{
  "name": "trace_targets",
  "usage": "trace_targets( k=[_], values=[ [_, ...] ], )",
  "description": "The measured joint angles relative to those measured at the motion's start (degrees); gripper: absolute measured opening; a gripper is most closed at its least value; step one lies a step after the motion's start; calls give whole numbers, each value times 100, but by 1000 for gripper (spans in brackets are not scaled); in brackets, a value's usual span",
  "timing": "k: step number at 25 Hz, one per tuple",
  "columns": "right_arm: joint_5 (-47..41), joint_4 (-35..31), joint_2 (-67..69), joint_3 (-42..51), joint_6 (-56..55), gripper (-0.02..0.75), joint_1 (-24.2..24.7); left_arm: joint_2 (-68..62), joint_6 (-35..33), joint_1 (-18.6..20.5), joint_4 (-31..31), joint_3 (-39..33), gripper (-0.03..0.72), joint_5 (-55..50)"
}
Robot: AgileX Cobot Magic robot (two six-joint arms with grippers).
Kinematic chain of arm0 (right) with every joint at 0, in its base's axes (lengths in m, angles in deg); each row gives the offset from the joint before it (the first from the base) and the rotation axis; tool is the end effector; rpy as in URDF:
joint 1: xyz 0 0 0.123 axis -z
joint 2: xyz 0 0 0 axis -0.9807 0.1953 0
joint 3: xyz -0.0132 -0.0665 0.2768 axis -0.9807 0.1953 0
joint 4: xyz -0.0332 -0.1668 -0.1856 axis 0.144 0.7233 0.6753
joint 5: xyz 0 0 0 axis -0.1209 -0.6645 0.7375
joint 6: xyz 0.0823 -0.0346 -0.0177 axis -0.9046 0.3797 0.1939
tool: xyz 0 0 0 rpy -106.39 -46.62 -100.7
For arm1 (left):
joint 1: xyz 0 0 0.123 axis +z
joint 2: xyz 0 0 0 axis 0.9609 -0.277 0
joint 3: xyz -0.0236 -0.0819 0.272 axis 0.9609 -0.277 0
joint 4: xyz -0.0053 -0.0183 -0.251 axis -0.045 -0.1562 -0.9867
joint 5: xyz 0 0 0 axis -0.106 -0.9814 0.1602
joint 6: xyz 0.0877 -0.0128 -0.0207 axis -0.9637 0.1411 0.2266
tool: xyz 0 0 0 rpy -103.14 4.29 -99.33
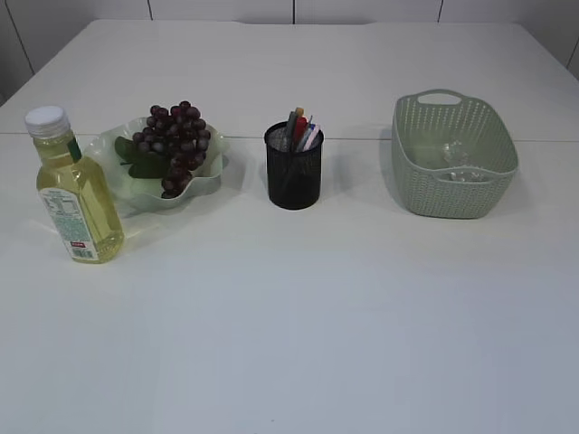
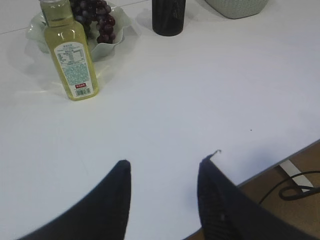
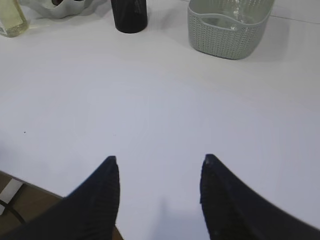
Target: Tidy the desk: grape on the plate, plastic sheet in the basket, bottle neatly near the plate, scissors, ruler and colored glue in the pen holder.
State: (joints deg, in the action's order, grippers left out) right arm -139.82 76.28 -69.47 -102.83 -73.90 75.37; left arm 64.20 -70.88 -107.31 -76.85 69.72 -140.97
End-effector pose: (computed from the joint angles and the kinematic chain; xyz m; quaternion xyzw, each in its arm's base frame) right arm -0.0139 0.0180 0.2725 -0.1496 0.8518 0.0625 0.4981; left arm -0.0038 0.0083 0.2823 0.2066 0.8319 -0.1425 0.4950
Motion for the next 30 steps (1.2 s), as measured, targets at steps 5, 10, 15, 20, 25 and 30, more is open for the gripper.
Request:
trace_targets(
  k=[5,10,15,20,25,30],
  values=[
    [0,660,0,9,-737,417,0,0,-4,0,0,0,319,-9],
    [0,882,0,9,-1015,417,0,0,-13,0,0,0,309,-9],
    [0,909,0,9,-1037,417,0,0,-13,0,0,0,309,-9],
    [0,909,0,9,-1050,417,0,0,-13,373,-11,0,309,-9],
    [0,920,0,9,-1062,418,0,0,-13,1364,-35,0,309,-9],
    [0,1049,0,9,-1062,418,0,0,-13,2236,-47,0,309,-9]
  ],
)
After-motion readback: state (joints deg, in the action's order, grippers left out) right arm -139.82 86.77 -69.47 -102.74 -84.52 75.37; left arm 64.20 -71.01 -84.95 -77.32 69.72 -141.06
